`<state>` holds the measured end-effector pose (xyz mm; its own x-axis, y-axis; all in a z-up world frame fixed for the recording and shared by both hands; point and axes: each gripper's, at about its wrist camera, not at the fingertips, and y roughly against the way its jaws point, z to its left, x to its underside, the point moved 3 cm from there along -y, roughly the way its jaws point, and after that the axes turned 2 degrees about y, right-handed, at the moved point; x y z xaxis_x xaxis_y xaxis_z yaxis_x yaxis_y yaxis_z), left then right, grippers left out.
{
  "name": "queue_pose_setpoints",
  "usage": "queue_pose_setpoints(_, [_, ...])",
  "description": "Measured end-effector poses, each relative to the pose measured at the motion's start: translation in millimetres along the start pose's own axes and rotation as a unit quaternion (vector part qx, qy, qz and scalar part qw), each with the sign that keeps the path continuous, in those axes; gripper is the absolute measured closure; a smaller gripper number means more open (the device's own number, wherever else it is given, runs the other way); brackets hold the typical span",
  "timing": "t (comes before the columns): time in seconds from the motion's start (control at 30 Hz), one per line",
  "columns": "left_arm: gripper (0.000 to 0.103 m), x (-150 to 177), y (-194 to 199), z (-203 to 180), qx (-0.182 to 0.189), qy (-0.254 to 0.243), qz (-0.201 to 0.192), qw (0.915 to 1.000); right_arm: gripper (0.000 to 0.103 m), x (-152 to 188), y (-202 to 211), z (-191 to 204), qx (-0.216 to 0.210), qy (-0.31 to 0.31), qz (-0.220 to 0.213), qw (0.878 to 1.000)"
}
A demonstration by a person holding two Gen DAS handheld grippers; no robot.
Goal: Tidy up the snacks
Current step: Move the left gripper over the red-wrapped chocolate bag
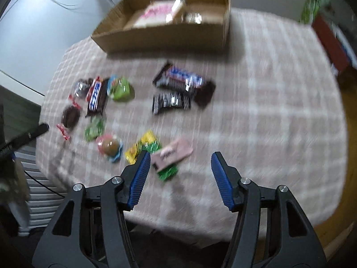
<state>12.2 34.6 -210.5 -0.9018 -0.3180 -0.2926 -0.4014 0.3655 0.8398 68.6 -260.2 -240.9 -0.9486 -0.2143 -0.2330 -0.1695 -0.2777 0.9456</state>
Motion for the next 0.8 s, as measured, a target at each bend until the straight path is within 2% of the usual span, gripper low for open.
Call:
queue_pose_setpoints(0.17, [0.068, 12.7, -7.7, 13.0, 0.003, 0.031, 0.014, 0.9994, 0.048, 8.8, -12.6, 1.4, -0.017, -0.025, 0.02, 0.999])
queue_pose_setpoints(0.37, [0.068, 12.2, -14.3, 12.7, 0.008, 0.039, 0.018, 0.9991, 0.05, 10.0, -22.4, 1.9, -0.023, -0.047, 0.03, 0.998])
queue_pose_setpoints(0.67, [0.068, 7.8, -13.3, 6.5, -0.015, 0.01, 0.002, 0.9998, 0.05, -2.6, -32.5, 1.3, -0.015, -0.064, 0.032, 0.997])
queue_pose_setpoints(0.8, [0.068, 4.5, -5.6, 2.8, -0.048, -0.028, -0.013, 0.9984, 0.05, -4.4, -35.3, 7.4, -0.001, -0.045, 0.032, 0.998])
